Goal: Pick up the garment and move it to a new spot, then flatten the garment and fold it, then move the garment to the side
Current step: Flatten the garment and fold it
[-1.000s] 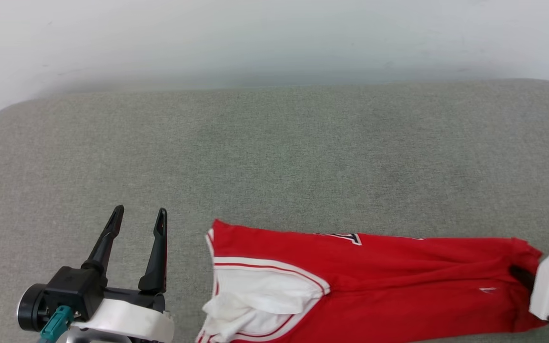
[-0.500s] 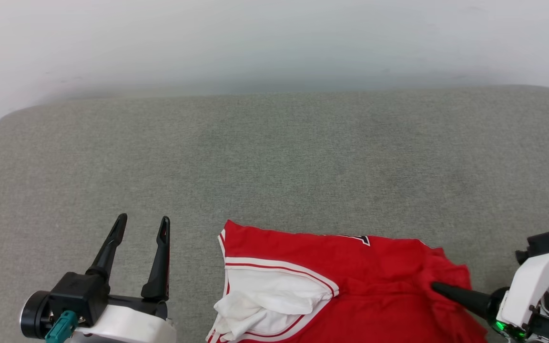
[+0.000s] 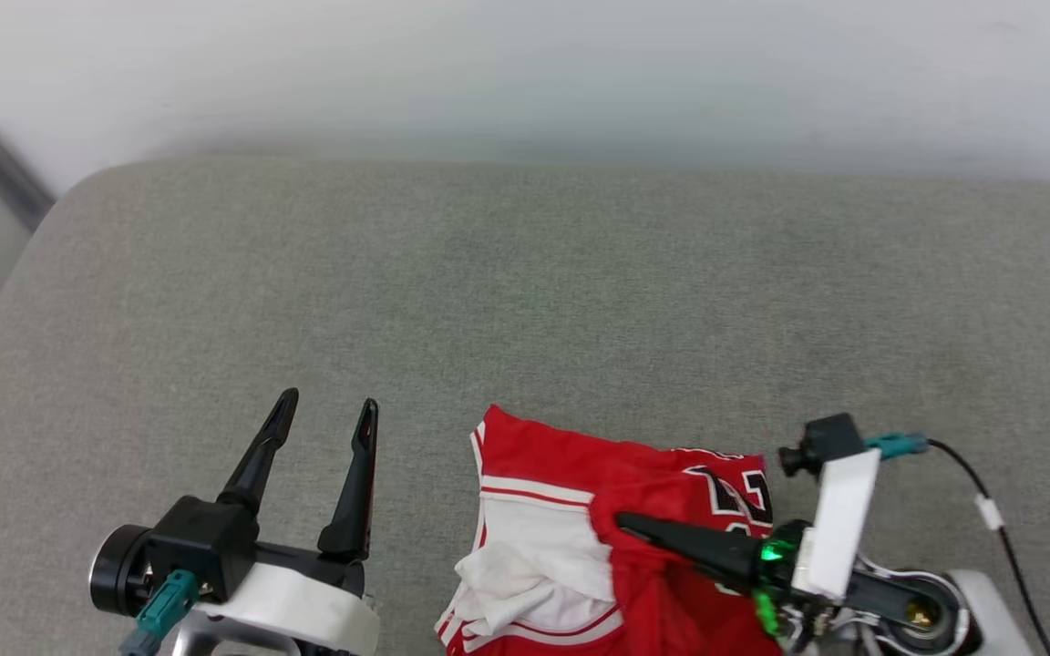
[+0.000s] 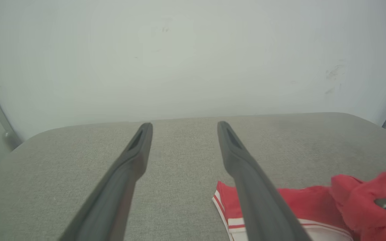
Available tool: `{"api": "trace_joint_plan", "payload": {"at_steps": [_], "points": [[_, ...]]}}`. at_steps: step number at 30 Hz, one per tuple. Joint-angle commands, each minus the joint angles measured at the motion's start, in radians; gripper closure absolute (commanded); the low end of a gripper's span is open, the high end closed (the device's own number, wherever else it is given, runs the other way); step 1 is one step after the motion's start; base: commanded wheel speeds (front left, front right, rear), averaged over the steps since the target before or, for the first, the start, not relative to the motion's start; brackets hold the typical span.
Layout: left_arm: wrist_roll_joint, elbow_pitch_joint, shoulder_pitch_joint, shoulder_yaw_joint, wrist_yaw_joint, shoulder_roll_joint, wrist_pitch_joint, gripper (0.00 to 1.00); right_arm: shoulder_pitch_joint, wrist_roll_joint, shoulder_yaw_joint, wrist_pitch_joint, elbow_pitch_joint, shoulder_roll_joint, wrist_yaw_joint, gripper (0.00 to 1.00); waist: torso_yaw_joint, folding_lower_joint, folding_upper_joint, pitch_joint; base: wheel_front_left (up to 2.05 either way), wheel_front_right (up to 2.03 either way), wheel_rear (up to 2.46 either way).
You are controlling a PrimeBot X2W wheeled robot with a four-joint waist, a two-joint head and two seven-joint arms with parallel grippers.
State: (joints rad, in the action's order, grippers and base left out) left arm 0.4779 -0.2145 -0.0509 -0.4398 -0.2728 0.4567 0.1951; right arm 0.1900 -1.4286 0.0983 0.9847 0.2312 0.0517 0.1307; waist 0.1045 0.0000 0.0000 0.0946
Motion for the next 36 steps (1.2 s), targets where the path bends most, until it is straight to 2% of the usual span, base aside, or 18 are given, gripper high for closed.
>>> {"api": "trace_joint_plan", "payload": {"at_steps": [1,5,12,13,14,15,20,24,29,30,32,36], "points": [[-0.003,0.005,-0.019,-0.003,0.005,-0.006,0.002,0.0,0.02,-0.021,0.041,-0.024,0.013,-0.002,0.0,1.0,0.015,0.0,0.0,0.014,0.0,0.0,0.0],[0.002,0.015,-0.035,-0.009,0.014,-0.016,0.01,0.0,0.053,-0.021,0.148,-0.102,0.044,-0.001,0.0,1.0,0.034,0.0,0.0,0.04,0.0,0.0,0.0],[0.006,0.036,-0.069,-0.014,0.029,-0.035,0.025,0.0,0.107,0.062,0.217,-0.25,0.117,-0.001,0.0,1.0,0.055,0.0,0.0,0.091,0.0,0.0,0.0],[0.008,0.04,-0.073,-0.015,0.032,-0.038,0.029,0.0,0.112,0.072,0.223,-0.268,0.126,-0.001,0.0,0.9,0.055,0.0,0.0,0.095,0.0,0.0,0.0],[0.009,0.045,-0.077,-0.015,0.033,-0.04,0.03,0.0,0.119,0.087,0.228,-0.289,0.131,-0.001,0.0,0.68,0.054,0.0,0.0,0.099,0.0,0.0,0.0],[0.008,0.049,-0.08,-0.015,0.035,-0.041,0.032,0.0,0.123,0.086,0.233,-0.305,0.133,-0.001,0.0,0.0,0.054,0.0,0.0,0.101,0.0,0.0,0.0],[0.011,0.066,-0.08,-0.011,0.043,-0.042,0.04,0.0,0.142,0.112,0.282,-0.359,0.123,0.0,0.0,0.0,0.043,0.0,0.0,0.102,0.0,0.0,0.0],[0.015,0.076,-0.074,-0.008,0.043,-0.037,0.043,0.0,0.164,0.181,0.333,-0.414,0.079,0.037,0.0,0.0,0.033,0.0,0.0,0.092,0.0,0.0,0.0],[0.014,0.077,-0.065,-0.006,0.037,-0.03,0.044,0.0,0.203,0.395,0.417,-0.571,0.033,0.134,0.0,0.0,0.025,0.0,0.0,0.073,0.0,0.0,0.0],[0.014,0.077,-0.065,-0.006,0.037,-0.03,0.044,0.0,0.203,0.395,0.417,-0.571,0.033,0.134,0.0,0.0,0.025,0.0,0.0,0.073,0.0,0.0,0.0],[0.014,0.077,-0.069,-0.003,0.032,-0.033,0.045,0.0,0.21,0.518,0.437,-0.658,0.038,0.18,0.0,0.0,0.021,0.0,0.0,0.063,0.0,0.0,0.0],[0.013,0.075,-0.057,0.005,0.019,-0.03,0.046,0.0,0.197,0.728,0.37,-0.821,0.067,0.221,0.0,0.0,0.008,0.0,0.0,0.043,0.0,0.0,0.0]]}}
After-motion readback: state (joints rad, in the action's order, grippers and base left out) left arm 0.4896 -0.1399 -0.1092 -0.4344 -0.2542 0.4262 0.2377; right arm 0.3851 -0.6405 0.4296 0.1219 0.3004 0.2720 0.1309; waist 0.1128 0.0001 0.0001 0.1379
